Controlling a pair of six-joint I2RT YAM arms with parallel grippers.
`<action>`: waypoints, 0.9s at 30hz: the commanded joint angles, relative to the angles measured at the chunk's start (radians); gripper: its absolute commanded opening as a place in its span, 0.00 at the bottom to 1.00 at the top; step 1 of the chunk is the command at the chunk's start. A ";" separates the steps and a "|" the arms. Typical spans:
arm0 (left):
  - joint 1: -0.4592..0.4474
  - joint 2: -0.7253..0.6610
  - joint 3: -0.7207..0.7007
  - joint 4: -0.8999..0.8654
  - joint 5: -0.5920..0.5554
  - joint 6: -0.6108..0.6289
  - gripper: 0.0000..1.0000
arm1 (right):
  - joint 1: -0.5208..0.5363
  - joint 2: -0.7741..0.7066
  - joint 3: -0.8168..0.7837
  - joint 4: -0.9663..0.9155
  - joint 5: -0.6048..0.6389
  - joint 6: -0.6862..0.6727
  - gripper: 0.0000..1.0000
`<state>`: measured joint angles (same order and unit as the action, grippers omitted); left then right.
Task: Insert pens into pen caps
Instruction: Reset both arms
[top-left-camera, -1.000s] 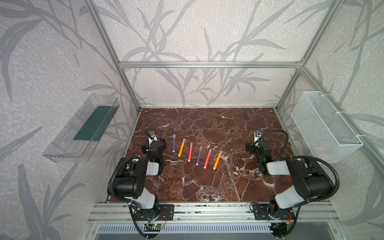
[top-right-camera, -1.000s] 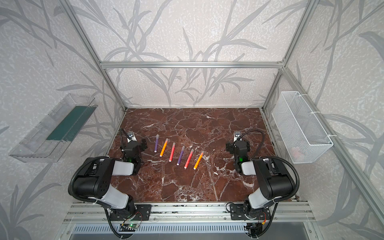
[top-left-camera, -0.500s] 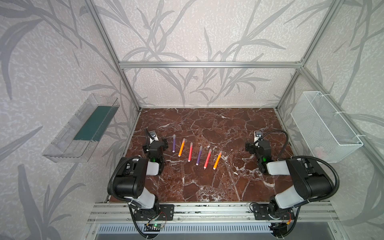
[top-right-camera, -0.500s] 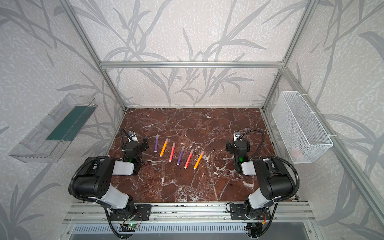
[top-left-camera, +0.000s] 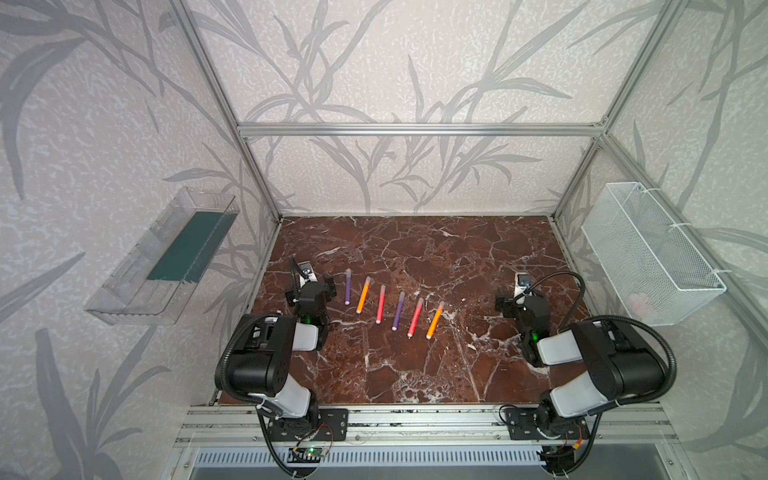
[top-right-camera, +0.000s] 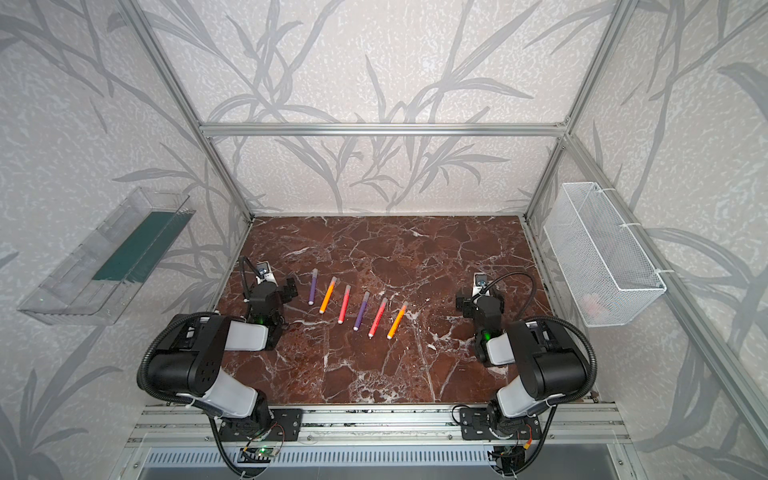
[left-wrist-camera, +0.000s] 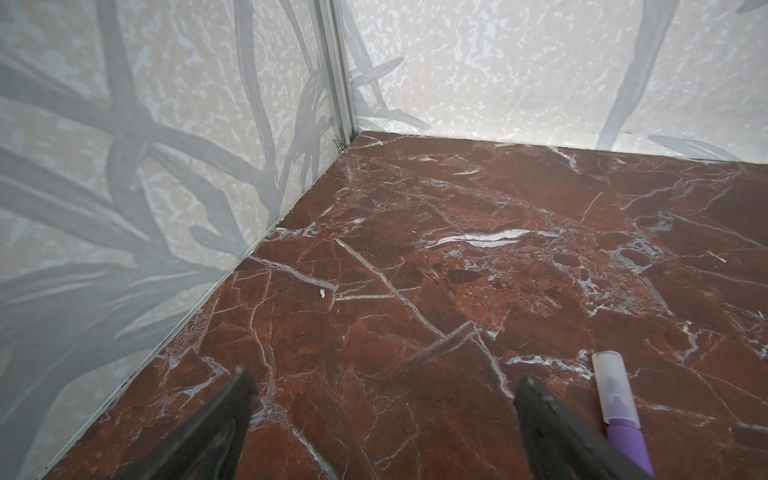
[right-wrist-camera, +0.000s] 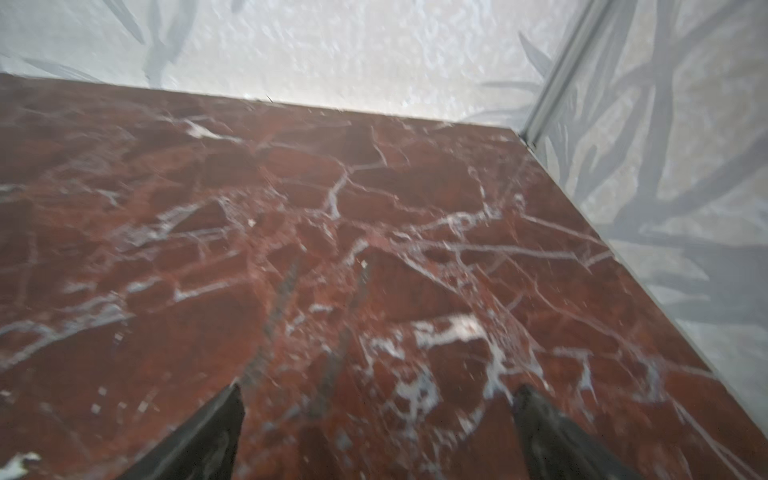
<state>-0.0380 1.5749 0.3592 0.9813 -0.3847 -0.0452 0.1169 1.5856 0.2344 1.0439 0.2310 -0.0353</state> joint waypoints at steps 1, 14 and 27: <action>-0.001 0.007 0.001 0.025 0.006 0.001 0.99 | 0.002 -0.065 0.181 -0.269 -0.041 0.006 0.99; -0.002 0.008 0.000 0.030 0.006 0.002 0.99 | 0.012 -0.025 0.152 -0.133 -0.075 -0.026 0.99; -0.002 0.005 -0.002 0.030 0.007 0.002 0.99 | 0.009 -0.042 0.165 -0.185 -0.087 -0.027 0.99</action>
<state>-0.0380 1.5764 0.3477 0.9966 -0.3725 -0.0452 0.1307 1.5517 0.3843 0.8654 0.1474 -0.0578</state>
